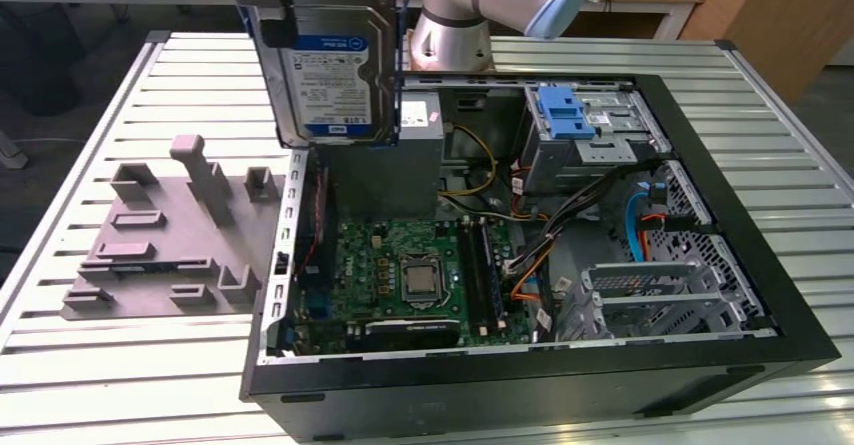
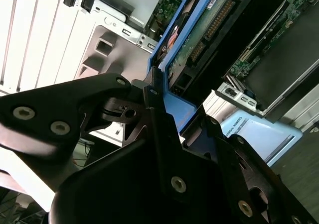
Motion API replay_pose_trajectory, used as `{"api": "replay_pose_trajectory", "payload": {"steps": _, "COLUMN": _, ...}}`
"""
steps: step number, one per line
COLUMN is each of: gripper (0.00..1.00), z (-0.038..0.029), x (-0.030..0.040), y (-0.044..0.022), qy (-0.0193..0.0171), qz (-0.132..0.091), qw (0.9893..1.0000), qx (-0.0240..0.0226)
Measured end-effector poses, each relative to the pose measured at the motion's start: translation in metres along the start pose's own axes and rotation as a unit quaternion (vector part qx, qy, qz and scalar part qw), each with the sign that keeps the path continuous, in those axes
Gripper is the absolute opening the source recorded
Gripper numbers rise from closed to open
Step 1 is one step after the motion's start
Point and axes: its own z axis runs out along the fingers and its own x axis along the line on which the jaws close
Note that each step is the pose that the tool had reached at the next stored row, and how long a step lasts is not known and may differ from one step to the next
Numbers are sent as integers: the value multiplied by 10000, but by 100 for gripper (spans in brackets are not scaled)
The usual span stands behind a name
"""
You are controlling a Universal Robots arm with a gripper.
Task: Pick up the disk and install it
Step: 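Pick up the disk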
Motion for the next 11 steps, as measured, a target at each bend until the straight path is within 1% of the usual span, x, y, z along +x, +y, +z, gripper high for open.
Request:
{"api": "replay_pose_trajectory", "payload": {"steps": 8, "gripper": 36, "z": 5, "x": 5, "y": -82, "qy": 1, "qz": 0, "qw": 10000, "qx": 0}}
{"api": "replay_pose_trajectory", "payload": {"steps": 11, "gripper": 36, "z": 6, "x": 5, "y": -157, "qy": 0, "qz": 0, "qw": 10000, "qx": 0}}
